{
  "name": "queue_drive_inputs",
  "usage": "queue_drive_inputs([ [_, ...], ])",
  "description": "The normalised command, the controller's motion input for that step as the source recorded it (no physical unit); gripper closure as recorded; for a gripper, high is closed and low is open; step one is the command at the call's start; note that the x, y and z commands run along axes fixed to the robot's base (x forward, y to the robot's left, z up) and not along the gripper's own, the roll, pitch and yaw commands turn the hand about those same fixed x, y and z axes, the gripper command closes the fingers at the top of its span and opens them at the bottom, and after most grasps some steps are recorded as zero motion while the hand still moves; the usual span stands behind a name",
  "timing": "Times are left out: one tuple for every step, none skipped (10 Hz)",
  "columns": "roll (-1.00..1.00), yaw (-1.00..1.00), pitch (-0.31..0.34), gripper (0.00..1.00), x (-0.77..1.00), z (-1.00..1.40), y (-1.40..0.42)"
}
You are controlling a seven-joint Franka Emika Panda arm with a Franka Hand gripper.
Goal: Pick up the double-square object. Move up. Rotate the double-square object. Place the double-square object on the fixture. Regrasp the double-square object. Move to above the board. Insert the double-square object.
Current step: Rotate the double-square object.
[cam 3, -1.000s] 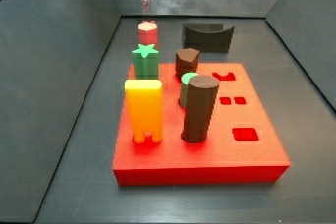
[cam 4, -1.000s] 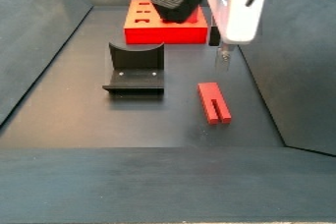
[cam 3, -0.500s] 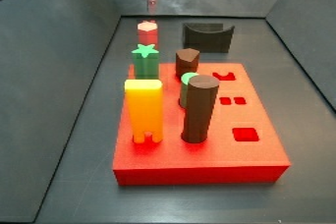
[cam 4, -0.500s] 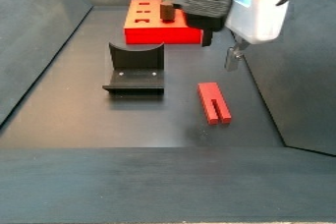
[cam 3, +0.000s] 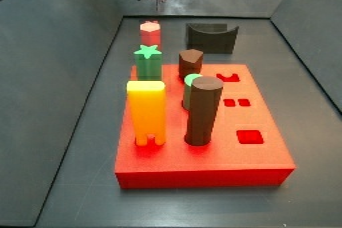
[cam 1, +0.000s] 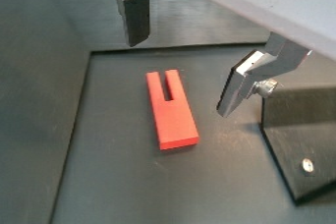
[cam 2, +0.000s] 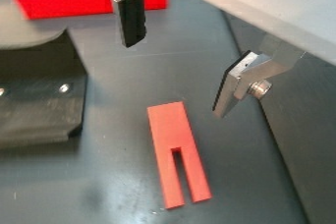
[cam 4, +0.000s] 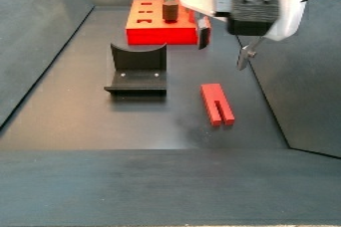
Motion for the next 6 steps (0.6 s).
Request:
queue_drive_inputs([
  [0.00, 1.00, -0.024, 0.00, 0.04, -0.02, 0.00],
  [0.00, 1.00, -0.026, 0.00, 0.04, -0.02, 0.00],
  [0.00, 1.00, -0.028, 0.00, 0.04, -0.02, 0.00],
  [0.00, 1.00, -0.032, 0.00, 0.04, -0.02, 0.00],
  [0.00, 1.00, -0.036, 0.00, 0.04, -0.02, 0.00],
  [0.00, 1.00, -0.040, 0.00, 0.04, -0.02, 0.00],
])
